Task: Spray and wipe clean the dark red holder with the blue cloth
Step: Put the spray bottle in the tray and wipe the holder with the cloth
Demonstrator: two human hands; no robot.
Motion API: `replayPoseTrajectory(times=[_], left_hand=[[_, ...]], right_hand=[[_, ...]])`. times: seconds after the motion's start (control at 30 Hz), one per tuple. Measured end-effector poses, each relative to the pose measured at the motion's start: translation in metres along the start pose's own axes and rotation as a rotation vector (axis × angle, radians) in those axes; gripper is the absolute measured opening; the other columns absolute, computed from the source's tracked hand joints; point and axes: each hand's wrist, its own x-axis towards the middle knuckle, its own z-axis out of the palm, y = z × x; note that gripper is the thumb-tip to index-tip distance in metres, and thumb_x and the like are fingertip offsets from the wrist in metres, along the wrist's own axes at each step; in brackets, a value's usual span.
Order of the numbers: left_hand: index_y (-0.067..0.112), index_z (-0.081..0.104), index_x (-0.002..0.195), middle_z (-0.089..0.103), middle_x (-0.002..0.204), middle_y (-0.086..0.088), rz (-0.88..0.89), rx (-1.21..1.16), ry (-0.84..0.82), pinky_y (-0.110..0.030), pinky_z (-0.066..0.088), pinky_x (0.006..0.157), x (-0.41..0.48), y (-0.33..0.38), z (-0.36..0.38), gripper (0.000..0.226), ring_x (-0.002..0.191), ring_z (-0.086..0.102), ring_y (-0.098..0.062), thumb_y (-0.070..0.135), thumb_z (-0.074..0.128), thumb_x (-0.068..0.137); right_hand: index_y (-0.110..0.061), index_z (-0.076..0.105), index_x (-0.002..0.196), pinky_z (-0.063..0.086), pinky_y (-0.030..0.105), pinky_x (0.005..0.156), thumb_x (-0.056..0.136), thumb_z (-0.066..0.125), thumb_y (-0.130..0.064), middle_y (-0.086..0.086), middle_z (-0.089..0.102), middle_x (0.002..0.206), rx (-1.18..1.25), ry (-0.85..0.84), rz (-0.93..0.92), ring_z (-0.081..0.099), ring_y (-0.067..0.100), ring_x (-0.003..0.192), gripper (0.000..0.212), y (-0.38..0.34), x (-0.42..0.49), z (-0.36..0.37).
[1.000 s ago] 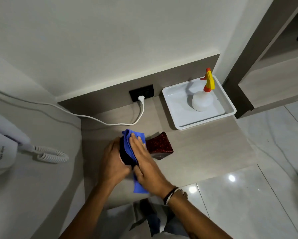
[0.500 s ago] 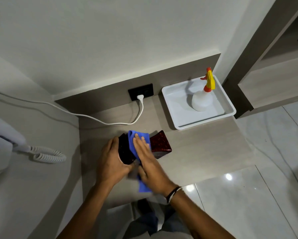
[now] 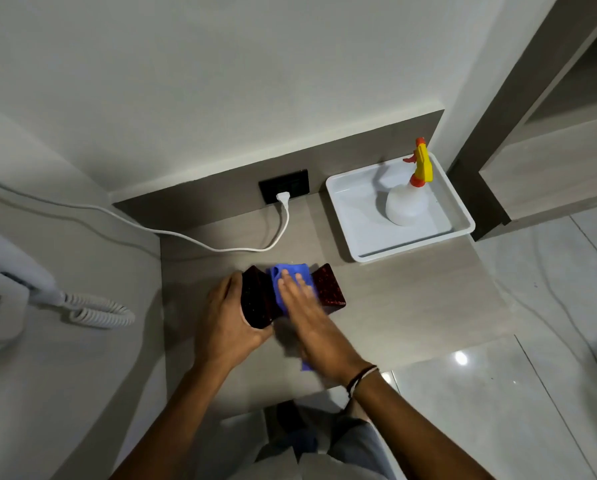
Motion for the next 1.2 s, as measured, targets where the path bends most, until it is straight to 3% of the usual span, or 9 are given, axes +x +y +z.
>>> replayPoseTrajectory(times=[0.13,0.3,0.43,0.57,0.7,0.8,0.93,1.1,1.2], left_hand=[[0.012,0.062,0.13,0.068,0.124,-0.009,0.025,0.02,0.013,-0.047,0.059,0.093,-0.004,0.002,0.001,0.087,0.115,0.065,-0.036,0.034,0.096,0.053],[0.026,0.068,0.131,0.075,0.124,0.001,-0.116,-0.219,0.016,-0.047,0.061,0.096,0.002,0.003,-0.004,0.082,0.116,0.072,-0.026,0.051,0.094,0.056],[0.037,0.045,0.161,0.063,0.157,-0.003,-0.368,-0.364,-0.014,-0.047,0.051,0.113,0.008,0.0,-0.008,0.114,0.141,0.062,-0.03,0.09,0.073,0.064],[0.052,0.023,0.166,0.058,0.16,-0.002,-0.274,-0.278,-0.251,-0.058,0.049,0.119,0.013,-0.009,-0.009,0.115,0.145,0.059,-0.03,0.098,0.064,0.069],[0.049,0.021,0.165,0.044,0.16,-0.004,-0.198,-0.218,-0.388,-0.058,0.053,0.115,0.009,-0.02,-0.016,0.145,0.139,0.058,-0.026,0.063,0.105,0.047],[0.027,0.047,0.145,0.06,0.14,-0.008,-0.149,-0.052,-0.244,-0.055,0.059,0.102,0.007,-0.018,-0.012,0.111,0.125,0.066,-0.034,0.032,0.104,0.05],[0.017,0.061,0.123,0.069,0.12,-0.006,-0.092,-0.016,-0.13,-0.042,0.058,0.086,0.006,-0.005,-0.009,0.077,0.11,0.068,-0.032,0.02,0.093,0.053],[0.01,0.067,0.113,0.074,0.11,-0.013,-0.011,-0.032,-0.065,-0.046,0.058,0.087,0.0,-0.001,-0.003,0.053,0.103,0.071,-0.039,0.029,0.083,0.066],[0.007,0.069,0.112,0.075,0.105,-0.016,-0.003,-0.031,-0.05,-0.042,0.058,0.082,-0.003,-0.007,-0.002,0.047,0.097,0.073,-0.04,0.028,0.079,0.071]], right_hand=[[-0.008,0.001,0.169,0.012,0.047,0.136,0.089,0.05,0.021,0.009,-0.01,0.179,-0.093,-0.051,0.217,-0.008,0.033,0.167,0.099,0.056,-0.009,-0.011],[-0.006,0.03,0.165,0.038,0.015,0.121,0.095,0.04,0.024,0.009,0.043,0.166,0.71,0.263,0.562,0.052,0.01,0.146,0.077,0.067,-0.012,-0.025],[-0.015,0.059,0.147,0.052,0.047,0.107,0.094,0.036,0.02,0.013,0.069,0.133,1.212,0.334,0.828,0.066,0.026,0.113,0.067,0.064,-0.006,-0.026],[-0.008,0.059,0.143,0.057,0.038,0.084,0.095,0.036,0.018,0.018,0.066,0.118,1.214,0.324,0.892,0.066,0.025,0.094,0.06,0.059,0.006,-0.026],[-0.012,0.059,0.144,0.057,0.038,0.098,0.095,0.036,0.02,0.015,0.068,0.133,1.013,0.35,0.752,0.067,0.028,0.113,0.064,0.058,0.02,-0.029],[-0.004,0.031,0.165,0.029,0.04,0.132,0.094,0.046,0.021,0.016,0.035,0.171,0.491,0.285,0.491,0.036,0.03,0.158,0.077,0.047,0.018,-0.024],[-0.011,-0.004,0.17,0.006,0.051,0.137,0.09,0.066,0.013,0.003,-0.022,0.175,-0.061,-0.051,0.287,-0.018,0.029,0.164,0.109,0.026,0.006,-0.001],[-0.011,0.001,0.17,-0.002,0.044,0.137,0.084,0.046,0.022,0.005,-0.009,0.181,0.443,0.012,0.11,-0.013,0.025,0.167,0.103,-0.047,0.011,0.005],[-0.012,0.004,0.171,-0.001,0.036,0.137,0.08,0.044,0.02,0.003,-0.004,0.181,0.415,0.017,-0.017,-0.008,0.023,0.168,0.105,-0.056,0.015,0.011]])
